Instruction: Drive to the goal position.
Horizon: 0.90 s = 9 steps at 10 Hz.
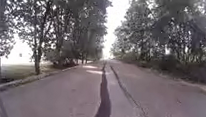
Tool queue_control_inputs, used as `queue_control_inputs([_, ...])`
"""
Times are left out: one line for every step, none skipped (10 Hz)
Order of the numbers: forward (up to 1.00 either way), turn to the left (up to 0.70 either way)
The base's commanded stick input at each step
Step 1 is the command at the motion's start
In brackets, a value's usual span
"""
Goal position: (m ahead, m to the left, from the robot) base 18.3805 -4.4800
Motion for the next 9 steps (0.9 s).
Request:
queue_control_inputs([0.70,0.00])
queue_control_inputs([0.70,0.00])
queue_control_inputs([0.70,0.00])
queue_control_inputs([0.70,0.00])
queue_control_inputs([0.70,0.00])
queue_control_inputs([0.70,0.00])
queue_control_inputs([0.70,0.00])
queue_control_inputs([0.70,0.00])
queue_control_inputs([0.70,0.00])
